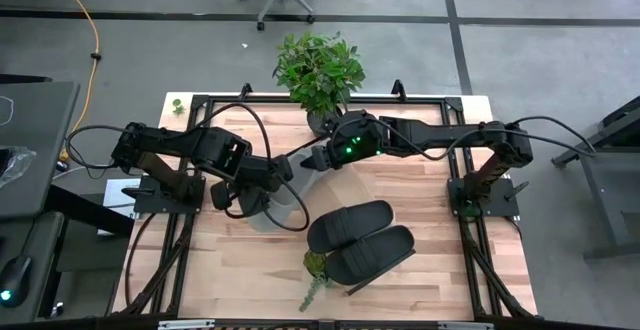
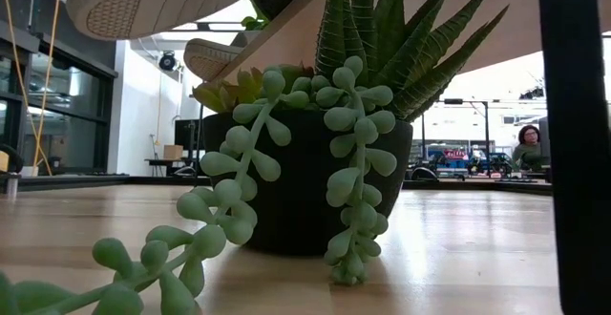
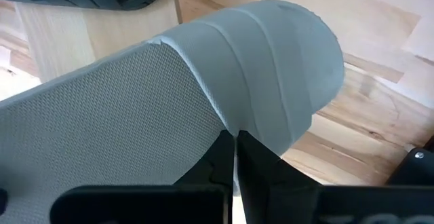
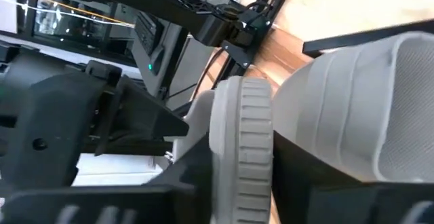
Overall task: Pick and place slides into the shelf
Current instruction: Put the gray slide on the shelf
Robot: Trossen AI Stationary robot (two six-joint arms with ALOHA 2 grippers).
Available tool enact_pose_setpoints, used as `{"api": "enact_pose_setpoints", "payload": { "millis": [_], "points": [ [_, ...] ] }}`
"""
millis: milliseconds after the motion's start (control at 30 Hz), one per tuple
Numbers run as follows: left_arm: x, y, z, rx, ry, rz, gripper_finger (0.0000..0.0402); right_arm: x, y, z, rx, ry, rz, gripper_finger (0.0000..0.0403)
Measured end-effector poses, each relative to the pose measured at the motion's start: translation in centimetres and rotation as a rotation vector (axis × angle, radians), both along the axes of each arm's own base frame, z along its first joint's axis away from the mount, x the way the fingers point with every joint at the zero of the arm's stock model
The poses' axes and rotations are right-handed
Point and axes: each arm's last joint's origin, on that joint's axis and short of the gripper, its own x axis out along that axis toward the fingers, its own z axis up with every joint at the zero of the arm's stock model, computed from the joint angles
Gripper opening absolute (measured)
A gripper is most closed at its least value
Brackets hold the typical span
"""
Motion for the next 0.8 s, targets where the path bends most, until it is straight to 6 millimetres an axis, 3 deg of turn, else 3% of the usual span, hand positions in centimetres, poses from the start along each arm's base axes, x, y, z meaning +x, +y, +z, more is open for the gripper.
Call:
{"api": "enact_pose_setpoints", "payload": {
  "millis": [200,333,500,633,800],
  "points": [
    [0.0,0.1,0.0,0.046,-0.006,0.015,0.0002,0.0,-0.1,0.0,-0.047,-0.001,-0.02,0.003],
    [0.0,0.3,0.1,0.093,-0.017,0.081,0.002,-0.1,-0.2,0.0,-0.069,0.0,-0.037,0.0029],
    [-0.1,0.5,0.5,0.132,-0.048,0.132,0.007,-0.2,-0.1,-0.2,-0.071,0.029,-0.032,0.0028],
    [-0.4,0.6,2.3,0.121,-0.122,0.145,0.0124,-0.4,0.2,0.1,-0.069,0.021,-0.022,0.0028],
    [-1.7,0.9,6.5,0.143,-0.304,0.178,0.0168,-1.6,0.3,1.4,-0.086,-0.001,-0.044,0.0028]
  ]
}}
